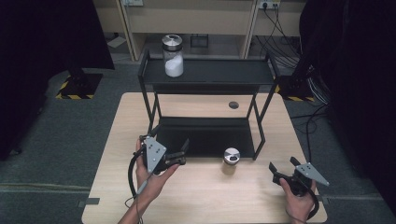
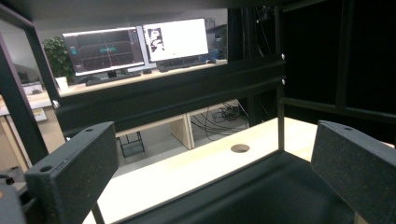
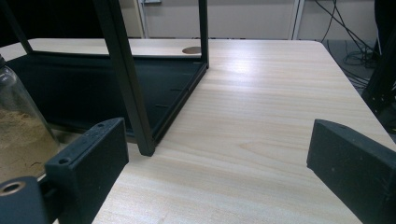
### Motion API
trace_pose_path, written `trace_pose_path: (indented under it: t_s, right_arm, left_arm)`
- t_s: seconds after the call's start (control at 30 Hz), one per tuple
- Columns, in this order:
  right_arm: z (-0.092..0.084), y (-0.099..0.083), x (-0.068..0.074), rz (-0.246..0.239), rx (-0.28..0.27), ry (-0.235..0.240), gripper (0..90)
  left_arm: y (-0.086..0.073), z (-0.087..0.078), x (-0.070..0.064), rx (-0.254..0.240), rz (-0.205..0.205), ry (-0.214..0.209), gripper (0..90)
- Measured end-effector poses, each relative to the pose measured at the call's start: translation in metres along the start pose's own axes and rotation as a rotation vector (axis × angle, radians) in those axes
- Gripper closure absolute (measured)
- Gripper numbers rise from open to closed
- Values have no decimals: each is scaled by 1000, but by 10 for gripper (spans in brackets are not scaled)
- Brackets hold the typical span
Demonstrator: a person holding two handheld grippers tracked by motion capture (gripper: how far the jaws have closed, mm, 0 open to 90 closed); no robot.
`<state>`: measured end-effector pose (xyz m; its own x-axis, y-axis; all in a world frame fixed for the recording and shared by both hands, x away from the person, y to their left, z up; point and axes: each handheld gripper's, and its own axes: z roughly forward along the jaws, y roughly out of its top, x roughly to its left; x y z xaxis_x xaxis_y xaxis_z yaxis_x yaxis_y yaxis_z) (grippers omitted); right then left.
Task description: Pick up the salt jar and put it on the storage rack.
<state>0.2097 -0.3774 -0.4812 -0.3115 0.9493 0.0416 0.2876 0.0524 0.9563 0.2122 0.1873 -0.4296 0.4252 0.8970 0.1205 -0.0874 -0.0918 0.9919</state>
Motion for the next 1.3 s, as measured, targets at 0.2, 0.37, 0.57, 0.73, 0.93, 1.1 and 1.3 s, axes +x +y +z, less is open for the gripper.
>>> trace_pose_path:
  t_s: [0.2,0.37,0.57,0.73,0.93,1.1,1.3]
  right_arm:
    - [0,0,0,-1,-1,-1,56]
    - [0,0,1,-2,0,-1,56]
    - [0,0,1,-3,0,-2,56]
    - [0,0,1,-4,0,-2,56]
    - [0,0,2,-5,1,-3,56]
    - [0,0,3,-7,1,-4,56]
    - [0,0,2,-6,0,-2,56]
  left_arm:
    - [-15,-1,-5,27,-3,-12,0]
    - [-29,-3,-9,42,-19,-16,0]
    - [-45,-3,-15,58,-39,-16,0]
    - [-54,-6,-18,81,-59,-17,0]
    - [-64,-10,-19,113,-51,-21,0]
    - [-68,-11,-20,132,-50,-25,0]
    - [-74,-13,-21,138,-66,-11,0]
